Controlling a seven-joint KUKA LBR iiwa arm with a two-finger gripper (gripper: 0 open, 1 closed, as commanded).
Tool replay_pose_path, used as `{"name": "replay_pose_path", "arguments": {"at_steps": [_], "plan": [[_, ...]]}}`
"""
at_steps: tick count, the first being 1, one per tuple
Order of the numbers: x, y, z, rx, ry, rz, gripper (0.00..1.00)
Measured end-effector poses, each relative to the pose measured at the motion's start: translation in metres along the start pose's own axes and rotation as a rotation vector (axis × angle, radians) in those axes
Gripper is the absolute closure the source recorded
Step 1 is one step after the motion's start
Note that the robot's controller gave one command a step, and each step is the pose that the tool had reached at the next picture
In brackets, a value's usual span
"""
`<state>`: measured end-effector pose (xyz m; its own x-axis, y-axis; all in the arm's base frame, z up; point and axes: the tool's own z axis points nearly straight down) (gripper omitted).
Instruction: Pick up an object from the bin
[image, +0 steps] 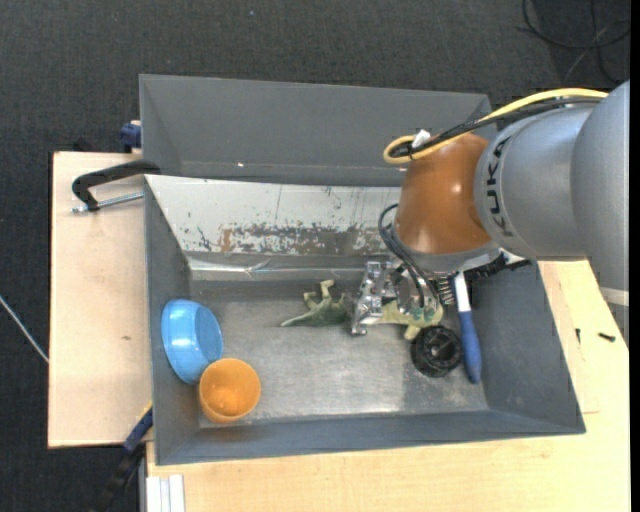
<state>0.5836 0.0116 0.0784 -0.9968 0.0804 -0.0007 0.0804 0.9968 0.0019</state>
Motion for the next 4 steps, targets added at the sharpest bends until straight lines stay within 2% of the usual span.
{"name": "replay_pose_path", "arguments": {"at_steps": [1, 2, 3, 4], "plan": [[-0.017, 0.002, -0.042, -0.002, -0.01, 0.307, 1.0], [-0.017, 0.016, -0.047, -0.001, -0.005, 0.36, 1.0], [-0.017, 0.016, -0.047, 0.0, -0.005, 0.36, 0.0], [0.006, 0.015, 0.004, -0.001, -0.014, 0.165, 0.0]]}}
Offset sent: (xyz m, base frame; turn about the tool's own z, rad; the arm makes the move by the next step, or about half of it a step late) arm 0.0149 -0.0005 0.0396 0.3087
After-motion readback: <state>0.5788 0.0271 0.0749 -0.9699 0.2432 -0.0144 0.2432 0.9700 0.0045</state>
